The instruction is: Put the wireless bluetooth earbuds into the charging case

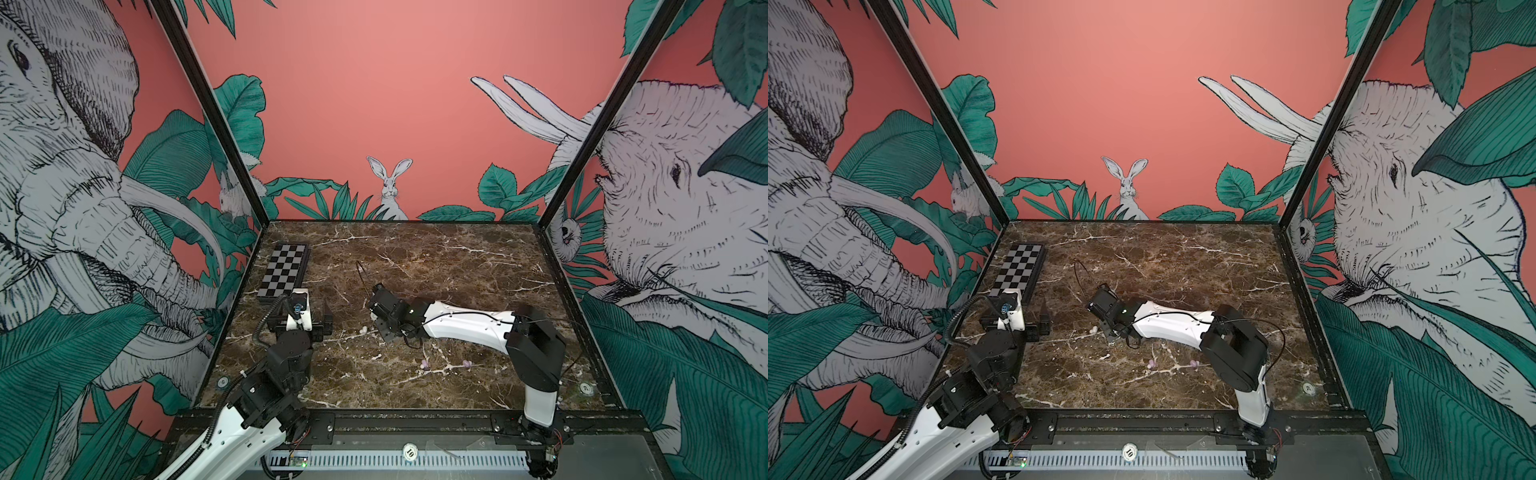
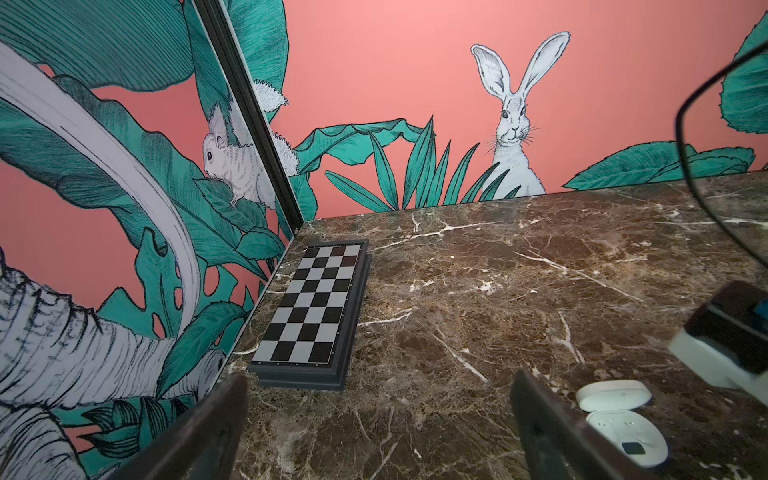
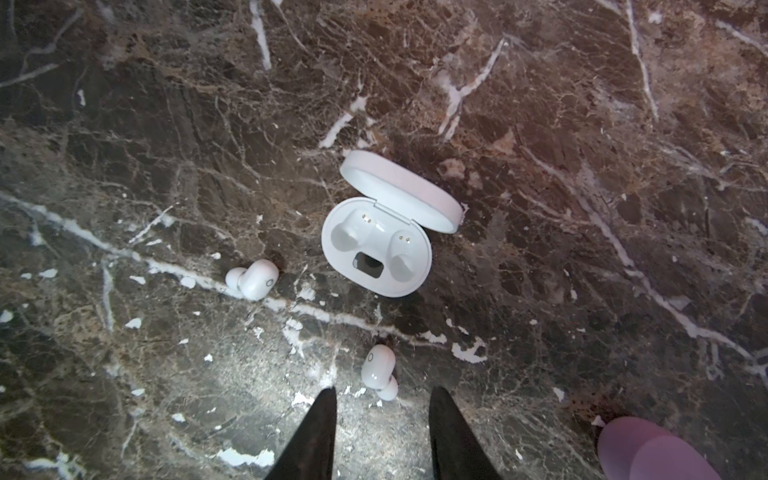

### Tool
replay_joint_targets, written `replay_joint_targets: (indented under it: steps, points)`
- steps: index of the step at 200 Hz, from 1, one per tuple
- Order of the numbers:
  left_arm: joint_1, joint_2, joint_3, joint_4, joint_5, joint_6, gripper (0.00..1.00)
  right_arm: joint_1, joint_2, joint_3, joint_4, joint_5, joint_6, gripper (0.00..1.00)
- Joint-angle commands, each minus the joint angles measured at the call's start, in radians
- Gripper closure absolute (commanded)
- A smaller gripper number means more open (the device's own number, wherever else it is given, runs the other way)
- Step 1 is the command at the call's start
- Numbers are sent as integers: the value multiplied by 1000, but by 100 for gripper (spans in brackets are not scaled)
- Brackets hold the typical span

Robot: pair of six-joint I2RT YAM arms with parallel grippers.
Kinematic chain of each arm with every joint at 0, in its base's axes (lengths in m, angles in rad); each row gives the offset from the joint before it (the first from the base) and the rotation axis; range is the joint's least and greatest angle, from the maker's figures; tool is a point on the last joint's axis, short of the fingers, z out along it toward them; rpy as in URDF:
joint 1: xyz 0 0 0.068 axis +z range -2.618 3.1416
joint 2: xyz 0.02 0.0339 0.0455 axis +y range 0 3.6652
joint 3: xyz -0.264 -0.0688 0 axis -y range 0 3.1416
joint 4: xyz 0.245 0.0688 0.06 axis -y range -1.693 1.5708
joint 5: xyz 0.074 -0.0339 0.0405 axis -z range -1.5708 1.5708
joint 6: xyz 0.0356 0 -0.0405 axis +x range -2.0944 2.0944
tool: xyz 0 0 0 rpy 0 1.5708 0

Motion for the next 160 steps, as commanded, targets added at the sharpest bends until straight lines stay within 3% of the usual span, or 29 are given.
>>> replay_joint_targets:
  steps: [1,50,160]
  points:
    - [5,-13,-9,25,-11,8,1,6,27,28,-29,21,28,65]
    - [7,-23,-9,25,-11,9,1,7,41,33,-44,16,66,70]
    - [10,-24,-11,27,-6,8,1,16,63,11,-30,-15,125,70]
